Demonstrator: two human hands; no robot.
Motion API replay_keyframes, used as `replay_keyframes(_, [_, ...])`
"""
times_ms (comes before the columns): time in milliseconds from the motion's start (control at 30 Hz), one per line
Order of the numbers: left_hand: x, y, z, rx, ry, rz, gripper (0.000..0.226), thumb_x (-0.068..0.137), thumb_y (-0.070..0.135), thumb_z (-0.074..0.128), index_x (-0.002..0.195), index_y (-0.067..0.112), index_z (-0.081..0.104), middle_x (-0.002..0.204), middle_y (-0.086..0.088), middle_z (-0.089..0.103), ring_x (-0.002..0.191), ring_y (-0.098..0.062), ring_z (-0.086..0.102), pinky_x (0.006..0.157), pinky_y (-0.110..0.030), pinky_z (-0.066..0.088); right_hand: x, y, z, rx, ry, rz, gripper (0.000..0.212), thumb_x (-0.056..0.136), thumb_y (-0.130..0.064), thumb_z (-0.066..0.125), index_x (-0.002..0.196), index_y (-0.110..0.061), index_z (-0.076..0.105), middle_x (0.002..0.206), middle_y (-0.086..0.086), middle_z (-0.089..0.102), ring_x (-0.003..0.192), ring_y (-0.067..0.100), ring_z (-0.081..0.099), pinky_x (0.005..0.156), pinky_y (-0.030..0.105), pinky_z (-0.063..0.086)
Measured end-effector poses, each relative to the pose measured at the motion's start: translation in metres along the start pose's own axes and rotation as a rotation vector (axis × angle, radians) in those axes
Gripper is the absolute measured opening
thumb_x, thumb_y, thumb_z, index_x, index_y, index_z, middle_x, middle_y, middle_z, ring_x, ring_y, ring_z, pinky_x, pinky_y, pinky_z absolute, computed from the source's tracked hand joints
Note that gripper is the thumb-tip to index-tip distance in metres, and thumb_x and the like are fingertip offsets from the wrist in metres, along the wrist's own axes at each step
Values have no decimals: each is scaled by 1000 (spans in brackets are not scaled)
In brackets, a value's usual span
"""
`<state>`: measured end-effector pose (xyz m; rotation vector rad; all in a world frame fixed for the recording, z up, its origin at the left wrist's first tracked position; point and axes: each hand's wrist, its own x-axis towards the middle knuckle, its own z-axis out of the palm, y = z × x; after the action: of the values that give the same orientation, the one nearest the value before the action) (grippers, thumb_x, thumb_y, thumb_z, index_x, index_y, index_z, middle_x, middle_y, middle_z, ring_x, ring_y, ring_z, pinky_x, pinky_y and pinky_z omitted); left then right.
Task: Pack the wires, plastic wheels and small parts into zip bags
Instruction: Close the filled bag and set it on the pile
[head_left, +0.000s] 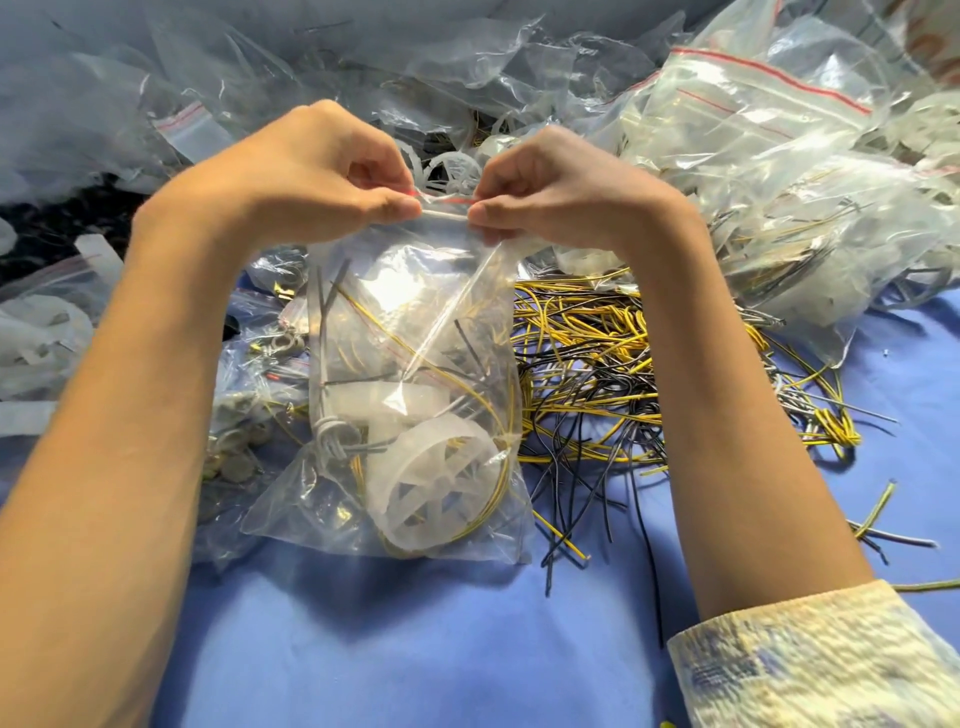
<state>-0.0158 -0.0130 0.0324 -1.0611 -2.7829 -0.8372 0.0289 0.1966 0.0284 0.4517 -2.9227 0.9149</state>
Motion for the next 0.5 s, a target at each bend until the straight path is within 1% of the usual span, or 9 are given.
replay_keyframes(67, [1, -1, 0, 27, 12, 5, 2, 84, 29, 69, 85, 28, 69, 78, 9, 65, 72, -5, 56, 66, -24, 41, 1, 1, 1, 56, 9, 7, 20, 91, -18, 61, 90, 0, 70, 85, 12, 72, 75, 13, 62, 83, 41, 53])
replay_keyframes(133, [2, -1, 1, 53, 32, 11, 2, 84, 27, 70, 84, 27, 68, 75, 9, 63, 69, -6, 54, 64, -25, 40, 2, 0, 3, 73, 13, -2, 23, 91, -18, 62, 92, 3, 69, 80, 7, 70, 70, 6, 61, 73, 30, 52])
replay_keyframes(167, [2, 0, 1, 67, 39, 13, 3, 84, 25, 70, 83, 26, 67, 74, 9, 63, 68, -4, 53, 62, -24, 39, 2, 0, 4, 64, 15, -9, 22, 91, -19, 62, 91, 1, 70, 78, 5, 70, 68, 4, 60, 70, 26, 50])
replay_keyframes(200, [2, 1, 2, 76, 42, 14, 4, 84, 24, 70, 83, 26, 67, 74, 10, 62, 68, -1, 53, 61, -22, 39, 4, 0, 5, 52, 18, -14, 20, 90, -19, 62, 91, -1, 70, 77, 3, 70, 67, 4, 60, 68, 24, 49])
replay_keyframes(267, [2, 3, 3, 71, 47, 16, 3, 83, 23, 71, 83, 25, 68, 74, 10, 63, 68, 1, 53, 61, -20, 39, 5, 0, 5, 34, 24, -14, 16, 89, -19, 62, 90, -5, 71, 78, 3, 71, 68, 5, 60, 69, 27, 49])
replay_keyframes(333, [2, 5, 2, 51, 63, 24, 4, 83, 23, 71, 81, 25, 68, 74, 9, 64, 67, 2, 54, 61, -18, 38, 6, 0, 5, 12, 21, -22, 14, 90, -19, 61, 88, -8, 70, 77, 1, 71, 67, 5, 58, 66, 27, 46])
replay_keyframes(433, [1, 8, 1, 5, 53, 36, 8, 83, 25, 70, 78, 30, 67, 74, 13, 65, 67, 5, 56, 62, -16, 39, 5, -1, 4, 17, 1, -33, 12, 91, -16, 60, 87, -8, 69, 74, 2, 68, 63, 5, 55, 61, 22, 42])
replay_keyframes(500, [0, 10, 1, 4, 28, 36, 8, 84, 28, 69, 77, 33, 67, 77, 11, 67, 72, 1, 59, 67, -21, 44, 4, -2, 4, 62, 0, -32, 12, 91, -14, 60, 87, -7, 68, 73, 2, 67, 61, 3, 55, 58, 16, 41])
